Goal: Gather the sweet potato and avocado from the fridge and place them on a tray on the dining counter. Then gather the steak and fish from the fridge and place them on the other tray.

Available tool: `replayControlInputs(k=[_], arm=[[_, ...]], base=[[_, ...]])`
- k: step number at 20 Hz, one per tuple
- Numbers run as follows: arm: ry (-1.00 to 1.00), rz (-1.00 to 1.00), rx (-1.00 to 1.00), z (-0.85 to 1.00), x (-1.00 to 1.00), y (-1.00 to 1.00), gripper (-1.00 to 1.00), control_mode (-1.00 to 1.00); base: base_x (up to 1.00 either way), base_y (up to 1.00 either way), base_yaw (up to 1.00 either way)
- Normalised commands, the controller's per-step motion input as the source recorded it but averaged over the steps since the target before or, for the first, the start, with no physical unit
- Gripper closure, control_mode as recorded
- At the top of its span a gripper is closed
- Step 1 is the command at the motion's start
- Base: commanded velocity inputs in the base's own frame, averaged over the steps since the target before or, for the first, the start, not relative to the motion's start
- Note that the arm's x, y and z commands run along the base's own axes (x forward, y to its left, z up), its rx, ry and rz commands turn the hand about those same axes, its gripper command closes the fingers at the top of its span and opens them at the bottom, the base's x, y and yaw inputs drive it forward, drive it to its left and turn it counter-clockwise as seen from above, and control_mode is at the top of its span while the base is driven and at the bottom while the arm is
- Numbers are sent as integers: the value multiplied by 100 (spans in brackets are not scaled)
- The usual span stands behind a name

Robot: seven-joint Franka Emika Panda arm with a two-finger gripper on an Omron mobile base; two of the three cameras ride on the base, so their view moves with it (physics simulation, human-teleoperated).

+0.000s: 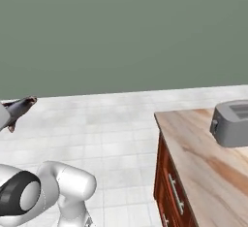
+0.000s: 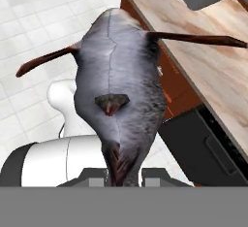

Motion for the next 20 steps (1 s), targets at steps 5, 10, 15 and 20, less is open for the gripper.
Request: replayControlInputs(k=[5,10,15,20], arm=[[0,0,0,0,0,0,100,100],[0,0,0,0,0,0,100,100],[0,0,0,0,0,0,100,100],[0,0,0,0,0,0,100,100]], base=[[100,49,-16],[100,47,-16],[100,42,-19],[100,35,-27]])
